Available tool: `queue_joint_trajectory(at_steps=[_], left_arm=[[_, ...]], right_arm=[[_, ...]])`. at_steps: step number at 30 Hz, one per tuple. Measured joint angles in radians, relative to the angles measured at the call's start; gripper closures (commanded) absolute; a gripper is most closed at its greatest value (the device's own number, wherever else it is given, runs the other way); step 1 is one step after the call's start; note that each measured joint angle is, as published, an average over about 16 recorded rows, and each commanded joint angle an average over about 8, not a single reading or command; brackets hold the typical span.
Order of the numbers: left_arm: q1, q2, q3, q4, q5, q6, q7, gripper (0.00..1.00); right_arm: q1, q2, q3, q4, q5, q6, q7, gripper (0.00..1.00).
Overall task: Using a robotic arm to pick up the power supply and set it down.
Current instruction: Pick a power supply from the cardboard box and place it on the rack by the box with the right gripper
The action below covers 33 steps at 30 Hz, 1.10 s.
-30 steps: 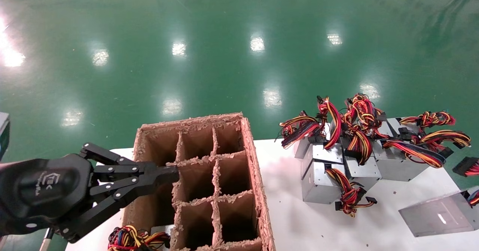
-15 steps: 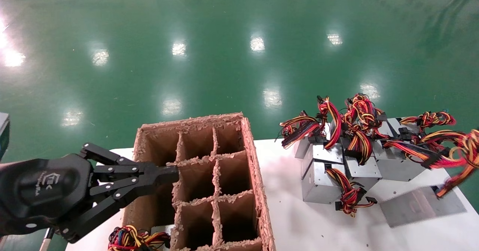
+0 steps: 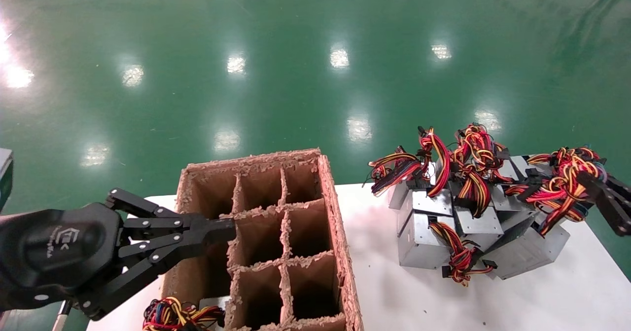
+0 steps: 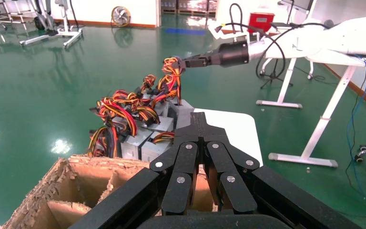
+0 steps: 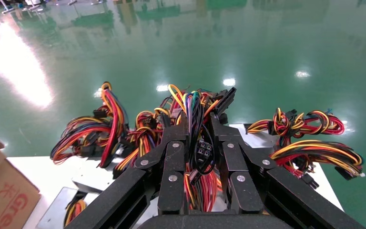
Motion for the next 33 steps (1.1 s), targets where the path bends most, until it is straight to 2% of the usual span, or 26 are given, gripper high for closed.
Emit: queue_joint_trajectory(at_steps=[25,26,27,33], left_arm=[[0.0,0.0,0.0,0.0,0.0,0.0,0.0,1.0],[0.0,0.0,0.0,0.0,0.0,0.0,0.0,1.0],[0.0,0.0,0.0,0.0,0.0,0.0,0.0,1.0],[0.0,0.0,0.0,0.0,0.0,0.0,0.0,1.0]], right_arm=[[0.247,-0.078,-0.181,-0.111,-0.079,0.025,0.0,1.0],[0.258,-0.079,-0.191,-0.119,-0.084,0.022,0.002,0.97],[0.269,-0.078,-0.2,-0.126,-0.09,0.02,0.004,0.89],[0.321,-0.066,-0.247,-0.158,-0.116,0.002,0.023,0.14]])
